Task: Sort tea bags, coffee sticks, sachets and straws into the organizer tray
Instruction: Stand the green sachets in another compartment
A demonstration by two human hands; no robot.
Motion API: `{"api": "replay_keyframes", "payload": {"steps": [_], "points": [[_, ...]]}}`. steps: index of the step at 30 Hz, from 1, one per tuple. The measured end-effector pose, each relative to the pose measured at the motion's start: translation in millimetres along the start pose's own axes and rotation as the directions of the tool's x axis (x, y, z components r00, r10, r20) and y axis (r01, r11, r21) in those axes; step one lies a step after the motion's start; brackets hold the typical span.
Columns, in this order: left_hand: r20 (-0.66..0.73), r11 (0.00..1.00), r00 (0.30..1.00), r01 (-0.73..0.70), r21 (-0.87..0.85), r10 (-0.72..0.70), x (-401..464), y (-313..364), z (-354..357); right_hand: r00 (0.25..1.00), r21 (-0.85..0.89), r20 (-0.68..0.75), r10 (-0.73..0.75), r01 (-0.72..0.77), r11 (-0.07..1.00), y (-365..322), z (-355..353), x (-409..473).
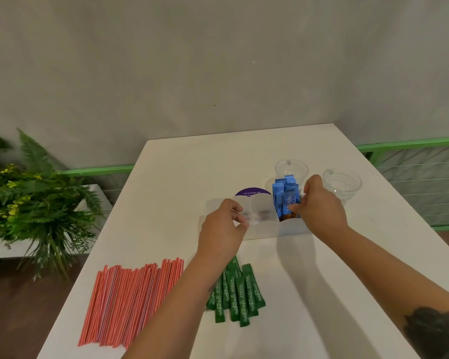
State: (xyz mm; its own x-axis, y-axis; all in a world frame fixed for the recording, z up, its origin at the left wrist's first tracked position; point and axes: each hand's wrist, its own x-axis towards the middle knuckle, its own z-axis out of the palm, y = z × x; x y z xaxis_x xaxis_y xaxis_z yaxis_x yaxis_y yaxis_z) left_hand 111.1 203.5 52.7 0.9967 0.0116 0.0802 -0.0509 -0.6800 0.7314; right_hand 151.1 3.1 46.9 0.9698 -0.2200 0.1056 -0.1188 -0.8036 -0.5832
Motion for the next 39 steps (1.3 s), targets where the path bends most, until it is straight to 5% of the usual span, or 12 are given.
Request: {"api": "replay_keyframes", "payload": {"steps": [7,13,18,24,39], "points": [[0.073,0.999,0.996,0.046,-0.013,-0.045,-9.4,-20.9,-5.7,0.998,0.105,-0.014,-0.065,0.066,0.992,-19.5,0.8,-38.2],[0.218,0.991,0.967,0.122,0.049,-0.129,-27.8,-36.6,-2.4,0.906,0.007,0.417,-0.069,0.073,0.997,-26.7,34.6,-74.1],[0.413,0.966,0.892,0.084,0.244,-0.182,-43.3,-40.1,5.8,0.796,-0.06,0.605,-0.023,0.074,0.995,-28.2,57.2,-91.2],[0.42,0.939,0.89,0.027,0.342,-0.178,-47.0,-38.7,12.6,0.802,-0.086,0.597,-0.023,0.092,0.992,-31.9,66.2,-98.6],[0.383,0.977,0.917,0.031,0.213,-0.113,-42.3,-38.8,9.5,0.843,0.031,0.537,0.034,-0.06,0.998,-35.3,61.5,-98.4]]}}
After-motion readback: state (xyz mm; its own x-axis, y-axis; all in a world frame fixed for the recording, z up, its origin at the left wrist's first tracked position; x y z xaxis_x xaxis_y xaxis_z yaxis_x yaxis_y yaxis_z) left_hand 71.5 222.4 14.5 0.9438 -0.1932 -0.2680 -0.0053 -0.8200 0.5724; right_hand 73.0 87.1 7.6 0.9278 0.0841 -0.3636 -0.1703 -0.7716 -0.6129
